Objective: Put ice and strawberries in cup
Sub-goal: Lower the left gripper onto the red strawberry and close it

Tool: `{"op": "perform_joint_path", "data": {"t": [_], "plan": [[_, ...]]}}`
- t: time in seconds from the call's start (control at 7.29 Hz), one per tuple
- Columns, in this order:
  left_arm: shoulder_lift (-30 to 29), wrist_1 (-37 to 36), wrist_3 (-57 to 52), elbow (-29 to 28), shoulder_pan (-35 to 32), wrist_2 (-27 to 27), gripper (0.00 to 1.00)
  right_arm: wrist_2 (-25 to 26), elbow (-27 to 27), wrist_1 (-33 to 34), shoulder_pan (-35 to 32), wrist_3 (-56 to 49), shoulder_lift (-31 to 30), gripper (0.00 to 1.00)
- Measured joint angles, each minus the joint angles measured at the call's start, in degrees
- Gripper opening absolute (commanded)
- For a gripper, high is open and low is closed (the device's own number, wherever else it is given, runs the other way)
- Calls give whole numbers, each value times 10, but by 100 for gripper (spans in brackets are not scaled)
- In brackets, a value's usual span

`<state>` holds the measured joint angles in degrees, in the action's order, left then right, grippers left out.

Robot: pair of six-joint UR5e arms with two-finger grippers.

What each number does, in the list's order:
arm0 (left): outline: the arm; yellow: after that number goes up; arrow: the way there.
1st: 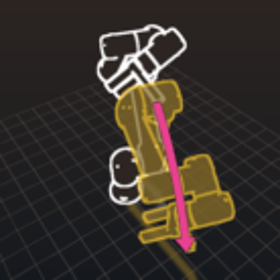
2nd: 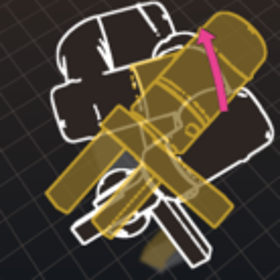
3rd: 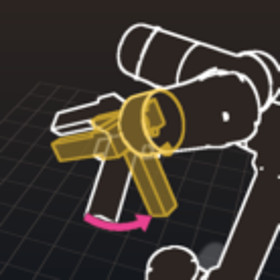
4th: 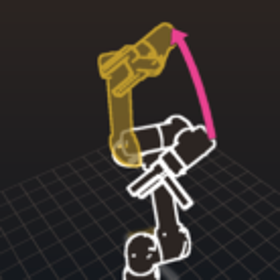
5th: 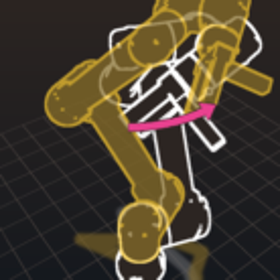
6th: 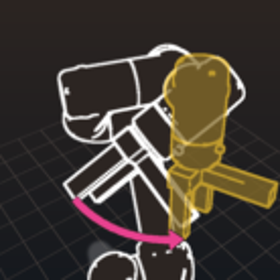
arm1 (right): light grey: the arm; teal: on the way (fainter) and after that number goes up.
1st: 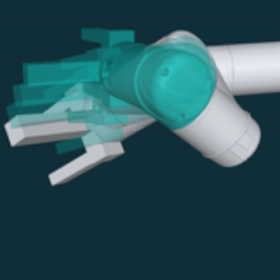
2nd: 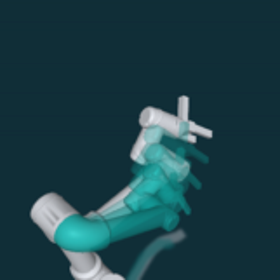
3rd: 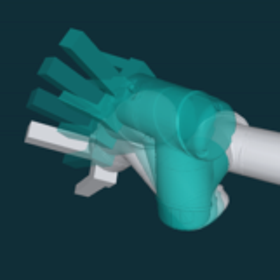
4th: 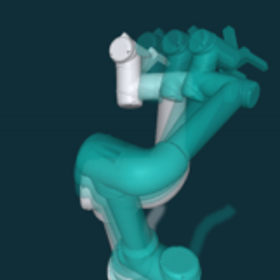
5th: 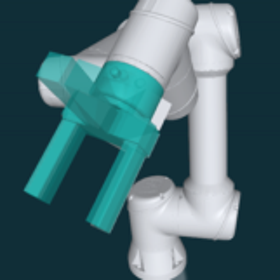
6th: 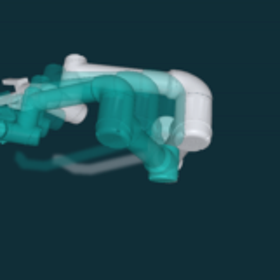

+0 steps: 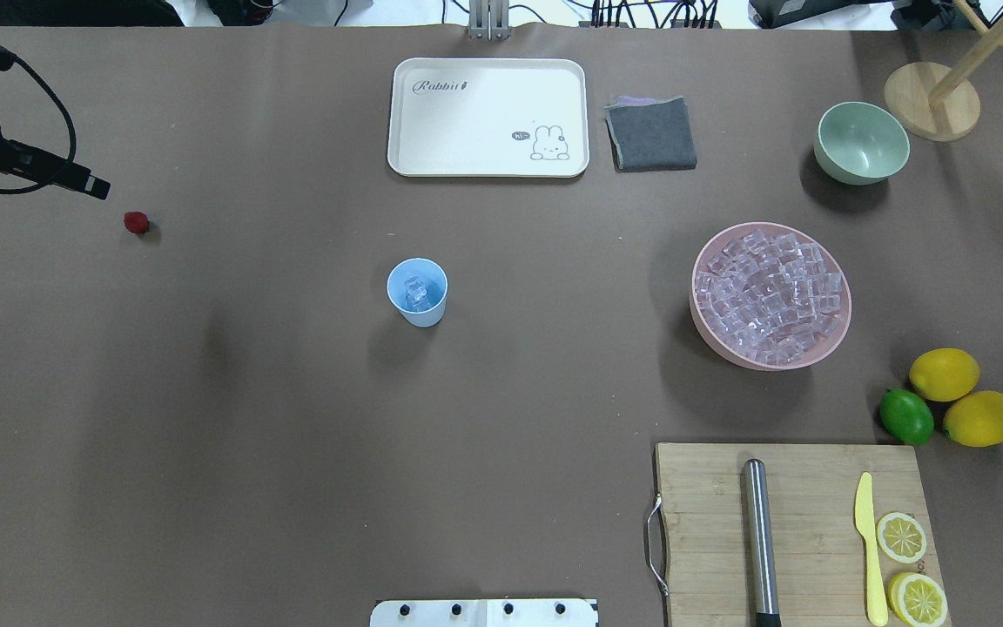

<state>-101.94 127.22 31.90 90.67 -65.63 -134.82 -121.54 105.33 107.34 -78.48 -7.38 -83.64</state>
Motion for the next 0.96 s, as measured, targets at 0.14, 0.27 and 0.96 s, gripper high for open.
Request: {"op": "perform_joint_path", "data": {"t": [0.14, 0.27, 0.96], "plan": [[-1, -1, 1, -4, 0, 0, 99, -13, -2, -24, -53, -50, -54, 98], [-1, -1, 1, -9, 0, 0, 99, -18, -3, -41, -99, -69, -99, 98], [-46, 10, -7, -100, 58, 162, 99, -57, -18, -82, -160, -75, -159, 99]]}}
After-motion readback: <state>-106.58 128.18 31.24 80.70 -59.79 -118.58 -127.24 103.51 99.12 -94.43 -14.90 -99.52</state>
